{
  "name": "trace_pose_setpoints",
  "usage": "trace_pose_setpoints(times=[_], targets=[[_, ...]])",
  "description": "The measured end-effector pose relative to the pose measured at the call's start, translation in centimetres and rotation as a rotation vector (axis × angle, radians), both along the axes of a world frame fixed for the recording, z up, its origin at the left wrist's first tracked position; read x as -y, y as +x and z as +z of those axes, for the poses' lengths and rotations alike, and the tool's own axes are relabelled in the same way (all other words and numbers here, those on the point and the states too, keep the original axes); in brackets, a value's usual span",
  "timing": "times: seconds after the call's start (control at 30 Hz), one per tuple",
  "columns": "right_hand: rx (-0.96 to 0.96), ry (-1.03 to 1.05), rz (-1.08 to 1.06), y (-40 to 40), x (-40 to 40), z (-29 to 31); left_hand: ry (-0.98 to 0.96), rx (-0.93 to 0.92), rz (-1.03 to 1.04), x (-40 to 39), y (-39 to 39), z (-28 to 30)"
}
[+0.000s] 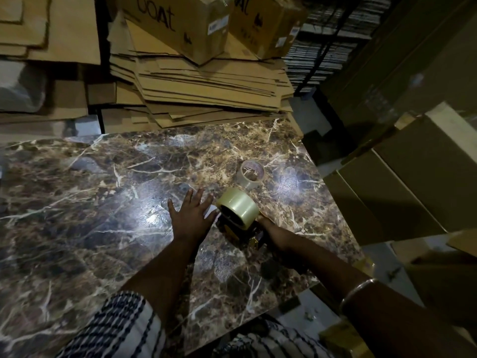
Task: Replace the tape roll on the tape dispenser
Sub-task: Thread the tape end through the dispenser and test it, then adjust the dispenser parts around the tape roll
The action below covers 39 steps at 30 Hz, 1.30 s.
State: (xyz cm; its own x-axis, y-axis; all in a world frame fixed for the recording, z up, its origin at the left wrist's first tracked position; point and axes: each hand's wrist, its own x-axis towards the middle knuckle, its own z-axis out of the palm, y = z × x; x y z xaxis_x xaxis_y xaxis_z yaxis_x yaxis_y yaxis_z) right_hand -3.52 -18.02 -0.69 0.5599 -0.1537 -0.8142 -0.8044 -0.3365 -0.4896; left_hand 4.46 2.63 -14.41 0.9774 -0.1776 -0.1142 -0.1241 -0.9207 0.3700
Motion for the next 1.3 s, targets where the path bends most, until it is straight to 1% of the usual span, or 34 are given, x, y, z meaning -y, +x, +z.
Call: trace_pose_setpoints(times=[0.07, 0.13, 0.2, 0.27, 0.33, 0.43, 0.53, 0.6, 0.67, 0.7, 0.73, 0.77, 0.8, 0.83, 0.97, 1.2, 1.3], targets=[[0.004, 0.059, -0.023, -0.4, -0.1, 0.4, -0.006, 0.007, 0.003, 0.0, 0.0, -0.1], [-0.019, 0.125, 0.004, -0.6, 0.1, 0.6, -0.006, 0.007, 0.006, 0.0, 0.0, -0.1], [-0.050, 0.124, 0.024, -0.6, 0.2, 0.5, -0.008, 0.004, 0.001, 0.0, 0.0, 0.0], [-0.067, 0.052, 0.002, -0.4, 0.2, 0.1, -0.014, 0.000, 0.000, 0.0, 0.0, -0.1], [-0.070, -0.072, -0.006, -0.3, 0.0, 0.3, -0.024, -0.003, 0.000, -0.1, 0.0, 0.0], [-0.055, -0.177, 0.028, 0.1, 0.1, 0.4, -0.026, -0.001, -0.004, -0.2, 0.0, 0.1], [-0.041, -0.200, 0.073, 0.6, -0.2, 1.0, -0.034, 0.004, -0.008, -0.2, 0.0, 0.2], [0.015, -0.204, 0.080, 1.2, -0.1, 2.0, -0.025, 0.005, -0.014, -0.4, 0.0, 0.2], [0.058, -0.286, 0.122, 1.7, 1.8, 3.1, -0.010, 0.008, -0.019, -0.4, -0.1, 0.3], [0.062, -0.370, 0.128, 1.7, 3.5, 3.6, -0.008, 0.006, -0.020, -0.4, -0.2, 0.3], [0.046, -0.465, 0.110, 1.2, 5.5, 4.0, -0.006, 0.001, -0.023, -0.4, -0.2, 0.3], [0.023, -0.507, 0.083, 0.4, 7.7, 4.5, -0.002, -0.001, -0.024, -0.4, -0.1, 0.2], [-0.005, -0.480, 0.038, -0.7, 9.6, 5.0, 0.003, -0.001, -0.023, -0.3, -0.1, 0.1], [-0.036, -0.405, -0.003, -2.0, 11.3, 4.9, 0.009, 0.000, -0.021, -0.3, 0.0, 0.0], [-0.156, -0.124, -0.140, -5.4, 12.3, 3.9, 0.012, 0.028, -0.016, 0.0, -0.2, -0.2], [-0.132, 0.259, -0.288, -5.3, 11.1, 0.6, 0.019, 0.065, -0.027, 0.4, -0.7, 0.3], [-0.184, 0.415, -0.320, -4.4, 10.6, -0.3, 0.020, 0.064, -0.035, 0.5, -1.0, 0.6]])
